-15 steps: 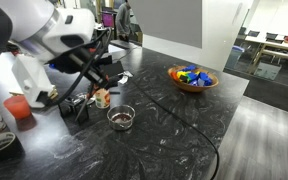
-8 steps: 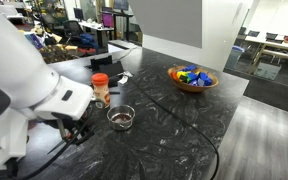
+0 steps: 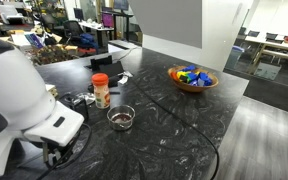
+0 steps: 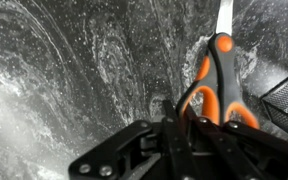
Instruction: Put the scissors on the table
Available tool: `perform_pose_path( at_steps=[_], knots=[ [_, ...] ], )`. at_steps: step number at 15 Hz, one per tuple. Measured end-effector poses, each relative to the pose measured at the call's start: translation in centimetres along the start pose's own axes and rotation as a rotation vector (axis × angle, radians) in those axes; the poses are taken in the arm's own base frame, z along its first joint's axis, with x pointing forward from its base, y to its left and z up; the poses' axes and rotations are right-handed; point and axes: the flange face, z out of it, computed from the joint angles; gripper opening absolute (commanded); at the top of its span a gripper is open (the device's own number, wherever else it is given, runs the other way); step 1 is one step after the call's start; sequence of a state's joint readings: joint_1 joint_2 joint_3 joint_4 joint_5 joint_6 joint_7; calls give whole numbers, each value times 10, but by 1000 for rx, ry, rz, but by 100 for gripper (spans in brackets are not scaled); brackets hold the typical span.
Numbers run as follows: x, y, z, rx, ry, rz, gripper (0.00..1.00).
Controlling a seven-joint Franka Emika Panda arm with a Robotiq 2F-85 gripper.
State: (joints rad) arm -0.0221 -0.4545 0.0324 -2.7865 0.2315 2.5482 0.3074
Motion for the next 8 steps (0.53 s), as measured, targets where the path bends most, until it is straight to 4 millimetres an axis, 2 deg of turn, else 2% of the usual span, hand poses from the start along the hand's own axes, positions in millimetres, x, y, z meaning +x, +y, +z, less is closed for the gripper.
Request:
perform_pose_path(
  at_steps=[1, 2, 4, 8],
  knots=[
    [-1, 0, 2, 1, -12, 6, 48],
    [-1, 0, 2, 4, -15, 10, 31],
    [-1, -4, -1, 13, -12, 10, 46],
    [-2, -5, -1, 16, -13, 9, 48]
  ],
)
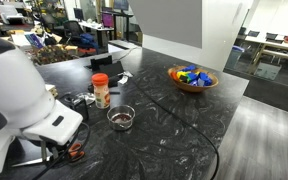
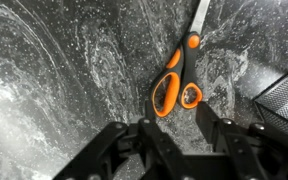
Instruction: Put the scissors on the table
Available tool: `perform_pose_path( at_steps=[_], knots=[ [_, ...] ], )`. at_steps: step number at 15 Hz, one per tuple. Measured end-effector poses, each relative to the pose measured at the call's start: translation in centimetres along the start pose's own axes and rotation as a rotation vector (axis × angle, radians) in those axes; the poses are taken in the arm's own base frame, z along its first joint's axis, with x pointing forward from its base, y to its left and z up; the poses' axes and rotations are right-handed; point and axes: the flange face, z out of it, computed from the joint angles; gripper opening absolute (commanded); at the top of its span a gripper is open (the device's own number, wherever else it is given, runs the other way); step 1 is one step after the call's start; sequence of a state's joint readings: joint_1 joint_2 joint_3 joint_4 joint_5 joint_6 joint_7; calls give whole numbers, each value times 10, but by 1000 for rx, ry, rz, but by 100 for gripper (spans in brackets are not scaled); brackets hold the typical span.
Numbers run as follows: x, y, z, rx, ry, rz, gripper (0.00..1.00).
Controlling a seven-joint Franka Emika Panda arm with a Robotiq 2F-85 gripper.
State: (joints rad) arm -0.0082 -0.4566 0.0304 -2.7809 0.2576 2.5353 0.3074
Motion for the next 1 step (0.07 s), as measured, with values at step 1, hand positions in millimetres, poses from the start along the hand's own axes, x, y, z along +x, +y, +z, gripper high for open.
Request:
perform_pose_path(
  at_steps=[1],
  knots=[
    [0, 0, 0, 0, 0, 1, 48]
  ],
)
